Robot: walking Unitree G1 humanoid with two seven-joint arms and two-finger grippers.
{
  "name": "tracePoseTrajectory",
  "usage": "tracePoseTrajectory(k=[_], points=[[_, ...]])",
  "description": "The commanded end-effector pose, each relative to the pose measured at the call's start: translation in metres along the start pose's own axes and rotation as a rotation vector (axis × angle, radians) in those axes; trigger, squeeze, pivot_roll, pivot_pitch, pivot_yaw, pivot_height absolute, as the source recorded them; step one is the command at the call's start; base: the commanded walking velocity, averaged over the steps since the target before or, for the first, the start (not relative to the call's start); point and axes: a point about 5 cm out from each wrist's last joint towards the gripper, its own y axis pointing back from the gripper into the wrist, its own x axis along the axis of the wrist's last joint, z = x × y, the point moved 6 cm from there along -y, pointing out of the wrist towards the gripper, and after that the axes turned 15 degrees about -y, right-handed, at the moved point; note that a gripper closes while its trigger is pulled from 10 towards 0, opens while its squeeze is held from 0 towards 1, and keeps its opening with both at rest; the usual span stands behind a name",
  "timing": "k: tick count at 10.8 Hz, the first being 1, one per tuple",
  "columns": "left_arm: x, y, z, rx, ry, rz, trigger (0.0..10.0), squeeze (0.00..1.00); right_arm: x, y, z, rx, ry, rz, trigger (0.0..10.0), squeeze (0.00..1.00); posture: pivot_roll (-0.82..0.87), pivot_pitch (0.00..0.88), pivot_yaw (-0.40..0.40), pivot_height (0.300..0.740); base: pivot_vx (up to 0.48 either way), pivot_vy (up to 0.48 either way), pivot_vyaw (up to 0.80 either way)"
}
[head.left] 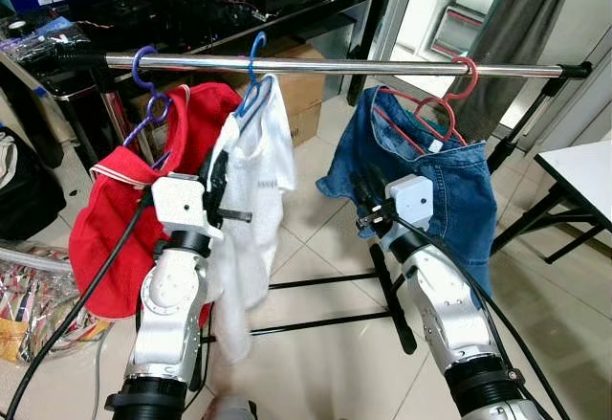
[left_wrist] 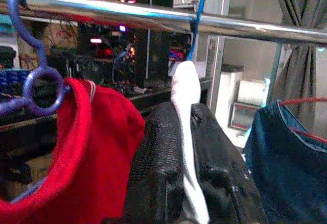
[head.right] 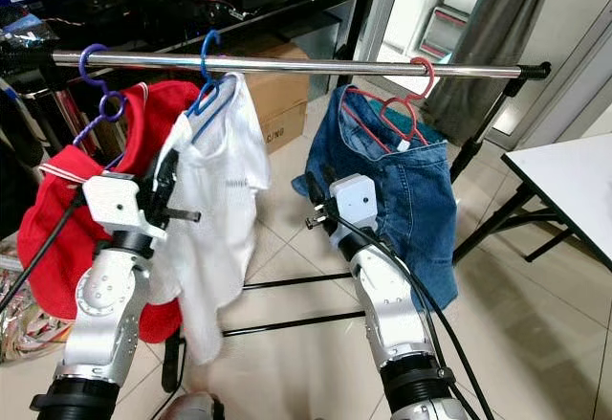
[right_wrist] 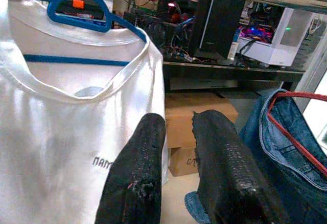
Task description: Hang hanger
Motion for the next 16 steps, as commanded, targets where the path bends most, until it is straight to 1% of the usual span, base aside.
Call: tracePoseTrajectory(k=[1, 2, 3, 4, 5, 6, 7, 9, 10, 11, 12, 13, 14, 16], points=[[0.026, -0.007, -0.005, 0.027, -0.007, 0.111, 0.0, 0.0, 0.002, 0.0, 0.008, -0.027, 0.0, 0.008, 10.0, 0.0, 0.34, 0.03, -0.086, 0.74, 0.0, 0.0, 0.0], [0.03, -0.006, -0.001, 0.005, -0.025, 0.129, 0.0, 0.0, 0.002, 0.0, 0.008, -0.028, 0.0, 0.008, 10.0, 0.0, 0.34, 0.03, -0.086, 0.74, 0.0, 0.0, 0.0], [0.033, -0.003, 0.009, -0.041, -0.06, 0.151, 0.0, 0.0, 0.002, 0.0, 0.008, -0.03, 0.001, 0.005, 10.0, 0.0, 0.34, 0.03, -0.086, 0.74, 0.0, 0.0, 0.0], [0.029, 0.003, 0.015, -0.068, -0.077, 0.142, 0.0, 0.0, 0.0, 0.001, 0.008, -0.03, 0.001, 0.001, 10.0, 0.0, 0.34, 0.03, -0.086, 0.74, 0.0, 0.0, 0.0], [0.023, 0.011, 0.018, -0.069, -0.061, 0.117, 0.0, 0.0, -0.001, 0.001, 0.009, -0.031, 0.001, -0.004, 10.0, 0.0, 0.34, 0.03, -0.083, 0.74, 0.0, 0.0, 0.0], [0.02, 0.017, 0.02, -0.067, -0.055, 0.1, 0.0, 0.0, -0.002, 0.001, 0.009, -0.032, 0.002, -0.007, 10.0, 0.0, 0.34, 0.029, -0.083, 0.74, 0.0, 0.0, 0.0], [0.017, 0.02, 0.018, -0.048, -0.056, 0.088, 0.0, 0.0, -0.002, 0.001, 0.01, -0.032, 0.003, -0.009, 10.0, 0.0, 0.34, 0.028, -0.086, 0.74, 0.0, 0.0, 0.0], [0.018, 0.022, 0.015, -0.025, -0.075, 0.092, 0.0, 0.0, -0.003, 0.0, 0.009, -0.025, 0.006, -0.013, 10.0, 0.0, 0.35, 0.027, -0.091, 0.74, 0.0, 0.0, 0.0], [0.02, 0.024, 0.015, -0.028, -0.108, 0.101, 0.0, 0.0, -0.004, 0.0, 0.009, -0.02, 0.009, -0.021, 10.0, 0.0, 0.35, 0.026, -0.093, 0.74, 0.0, 0.0, 0.0], [0.023, 0.029, 0.017, -0.033, -0.161, 0.126, 0.0, 0.0, -0.006, 0.0, 0.009, -0.019, 0.011, -0.028, 10.0, 0.0, 0.35, 0.027, -0.094, 0.74, 0.0, 0.0, 0.0], [0.029, 0.03, 0.016, -0.019, -0.2, 0.15, 0.0, 0.0, -0.007, 0.001, 0.009, -0.018, 0.011, -0.03, 10.0, 0.0, 0.35, 0.027, -0.094, 0.74, 0.0, 0.0, 0.0], [0.032, 0.028, 0.012, 0.002, -0.226, 0.163, 0.0, 0.0, -0.008, 0.001, 0.007, -0.011, 0.012, -0.037, 10.0, 0.0, 0.35, 0.026, -0.095, 0.74, 0.0, 0.0, 0.0], [0.034, 0.026, 0.013, -0.01, -0.24, 0.178, 0.0, 0.0, -0.007, 0.0, 0.005, -0.003, 0.013, -0.037, 10.0, 0.0, 0.35, 0.026, -0.095, 0.74, 0.0, 0.0, 0.0], [0.033, 0.034, 0.028, -0.075, -0.275, 0.193, 0.0, 0.0, -0.006, -0.001, 0.009, -0.008, 0.016, -0.036, 10.0, 0.0, 0.34, 0.019, -0.093, 0.74, 0.0, 0.0, 0.0]])
